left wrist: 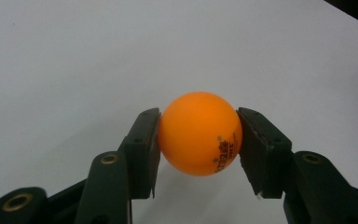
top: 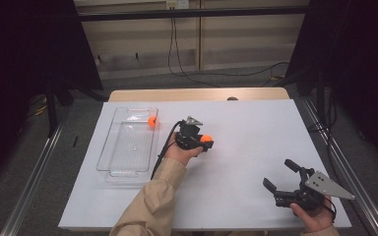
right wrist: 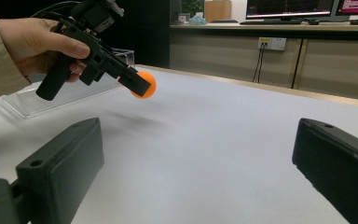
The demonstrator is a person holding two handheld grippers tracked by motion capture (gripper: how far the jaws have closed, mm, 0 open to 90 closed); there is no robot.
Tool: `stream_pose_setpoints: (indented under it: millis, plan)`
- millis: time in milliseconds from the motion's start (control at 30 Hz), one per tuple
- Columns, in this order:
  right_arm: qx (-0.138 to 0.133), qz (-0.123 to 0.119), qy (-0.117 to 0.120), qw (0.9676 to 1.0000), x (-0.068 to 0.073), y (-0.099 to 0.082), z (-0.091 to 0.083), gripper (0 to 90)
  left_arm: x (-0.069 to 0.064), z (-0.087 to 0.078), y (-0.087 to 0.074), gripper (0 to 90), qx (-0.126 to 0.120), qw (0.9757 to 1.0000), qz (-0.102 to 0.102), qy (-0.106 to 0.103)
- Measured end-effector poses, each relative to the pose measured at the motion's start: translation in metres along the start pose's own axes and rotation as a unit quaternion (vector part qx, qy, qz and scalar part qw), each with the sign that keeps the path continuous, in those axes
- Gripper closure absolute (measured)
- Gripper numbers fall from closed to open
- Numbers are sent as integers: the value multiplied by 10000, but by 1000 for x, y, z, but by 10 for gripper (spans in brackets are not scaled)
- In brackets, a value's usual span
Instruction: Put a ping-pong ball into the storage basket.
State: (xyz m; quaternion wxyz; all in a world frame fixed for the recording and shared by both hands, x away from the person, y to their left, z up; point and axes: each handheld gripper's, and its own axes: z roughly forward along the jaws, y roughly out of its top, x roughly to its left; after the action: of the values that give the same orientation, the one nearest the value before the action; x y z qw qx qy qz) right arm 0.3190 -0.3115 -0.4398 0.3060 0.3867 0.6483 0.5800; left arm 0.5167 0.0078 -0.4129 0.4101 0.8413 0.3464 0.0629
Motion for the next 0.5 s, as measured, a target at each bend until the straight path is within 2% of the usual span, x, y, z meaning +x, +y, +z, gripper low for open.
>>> stream_pose_setpoints:
  millis: [33, 100, 133, 167, 300, 333, 367, 400, 467, 500]
  plan:
    - [2, -14, 8, 10000, 0, 0, 0, 14, 0, 0, 0, 512, -57, 9999, -81, -37]
    - [-3, -12, 5, 10000, 0, 0, 0, 14, 1, -3, 0, 512, 68, 10000, 50, 1]
    - [3, -17, 0, 10000, 0, 0, 0, 14, 0, -4, 0, 512, -15, 10000, -81, 19]
    - [1, -17, 1, 10000, 0, 0, 0, 14, 2, -5, 0, 512, 30, 10000, -6, 14]
    - [-6, -9, -7, 10000, 0, 0, 0, 14, 4, -9, -1, 512, 14, 10000, -21, 37]
    - [-6, -1, -3, 10000, 0, 0, 0, 14, 4, -9, -1, 512, -2, 9999, -88, 49]
    - [0, -9, 11, 10000, 0, 0, 0, 14, 6, -11, -1, 512, 71, 10000, 15, 48]
    - [-13, 10, -2, 10000, 0, 0, 0, 14, 4, -10, -1, 512, -4, 9999, -116, 41]
    - [-10, 25, -13, 10000, 0, 0, 0, 14, 6, -12, -1, 512, 30, 10000, -39, 66]
    - [-17, 38, -22, 10000, 1, 0, 0, 14, 6, -12, -1, 512, -7, 9999, -94, 61]
